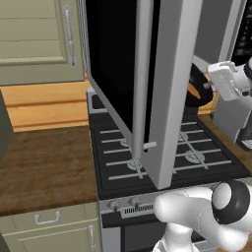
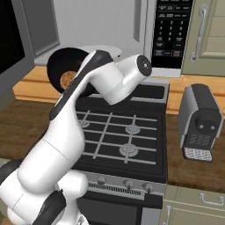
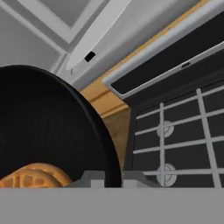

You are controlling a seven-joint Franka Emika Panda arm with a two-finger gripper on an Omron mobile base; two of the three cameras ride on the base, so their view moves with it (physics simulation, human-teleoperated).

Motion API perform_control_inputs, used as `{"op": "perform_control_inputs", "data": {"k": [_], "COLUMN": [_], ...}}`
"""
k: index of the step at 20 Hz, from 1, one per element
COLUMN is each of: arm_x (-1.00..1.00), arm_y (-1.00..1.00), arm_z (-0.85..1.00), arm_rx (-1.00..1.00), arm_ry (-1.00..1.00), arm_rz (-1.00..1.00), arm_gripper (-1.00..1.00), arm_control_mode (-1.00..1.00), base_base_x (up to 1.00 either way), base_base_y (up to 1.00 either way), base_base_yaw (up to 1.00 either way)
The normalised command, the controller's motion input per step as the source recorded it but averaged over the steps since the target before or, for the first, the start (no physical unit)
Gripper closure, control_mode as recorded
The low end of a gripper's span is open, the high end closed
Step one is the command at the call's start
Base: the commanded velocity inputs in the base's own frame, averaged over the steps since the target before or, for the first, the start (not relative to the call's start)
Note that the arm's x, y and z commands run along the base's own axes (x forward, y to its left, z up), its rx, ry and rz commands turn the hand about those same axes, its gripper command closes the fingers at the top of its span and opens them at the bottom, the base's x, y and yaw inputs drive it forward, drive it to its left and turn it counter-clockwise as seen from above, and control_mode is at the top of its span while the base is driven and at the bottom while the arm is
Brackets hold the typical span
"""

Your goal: Open the microwave, place the bowl with waffle inside the microwave, then close the microwave door and turn it on.

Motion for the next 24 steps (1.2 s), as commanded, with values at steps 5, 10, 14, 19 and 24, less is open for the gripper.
{"op": "perform_control_inputs", "data": {"k": [5, 10, 14, 19, 24], "arm_x": [0.4, 0.58, 0.55, 0.51, 0.54], "arm_y": [0.0, 0.03, 0.0, 0.0, 0.0], "arm_z": [0.21, 0.27, 0.4, 0.31, 0.24], "arm_rx": [0.0, 0.0, 0.0, 0.0, 0.0], "arm_ry": [0.0, 0.01, 0.13, 0.25, 0.21], "arm_rz": [-0.19, -0.17, -0.11, -0.12, -0.13], "arm_gripper": [1.0, 1.0, 1.0, 1.0, 1.0], "arm_control_mode": [-1.0, -1.0, -1.0, -1.0, -1.0], "base_base_x": [0.0, 0.0, 0.0, 0.0, 0.0], "base_base_y": [0.0, 0.0, 0.0, 0.0, 0.0], "base_base_yaw": [0.0, 0.0, 0.0, 0.0, 0.0]}}
